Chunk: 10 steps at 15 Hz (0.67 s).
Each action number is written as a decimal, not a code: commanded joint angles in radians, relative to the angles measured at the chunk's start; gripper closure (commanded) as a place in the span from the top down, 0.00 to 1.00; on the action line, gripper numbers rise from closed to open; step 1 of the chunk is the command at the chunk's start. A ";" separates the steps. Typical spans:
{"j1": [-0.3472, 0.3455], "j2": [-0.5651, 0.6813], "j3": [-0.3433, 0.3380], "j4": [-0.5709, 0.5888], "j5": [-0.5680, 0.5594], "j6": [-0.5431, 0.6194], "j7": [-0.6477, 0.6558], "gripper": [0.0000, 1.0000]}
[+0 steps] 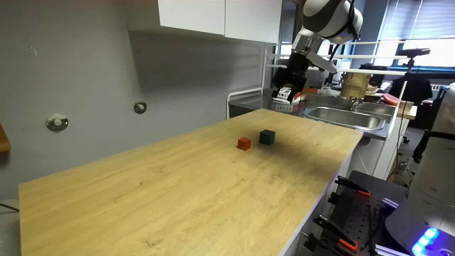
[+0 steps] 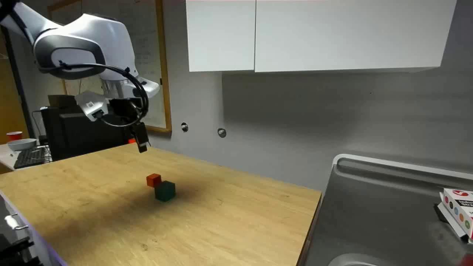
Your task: Put the orange block on the green block
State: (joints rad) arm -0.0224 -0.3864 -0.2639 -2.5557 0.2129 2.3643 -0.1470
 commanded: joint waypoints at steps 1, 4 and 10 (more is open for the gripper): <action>-0.024 0.003 0.023 0.002 0.012 -0.004 -0.009 1.00; -0.024 0.003 0.023 0.002 0.012 -0.003 -0.009 1.00; -0.027 0.012 0.028 0.007 0.007 0.002 0.005 1.00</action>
State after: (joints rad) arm -0.0224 -0.3861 -0.2639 -2.5555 0.2128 2.3644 -0.1470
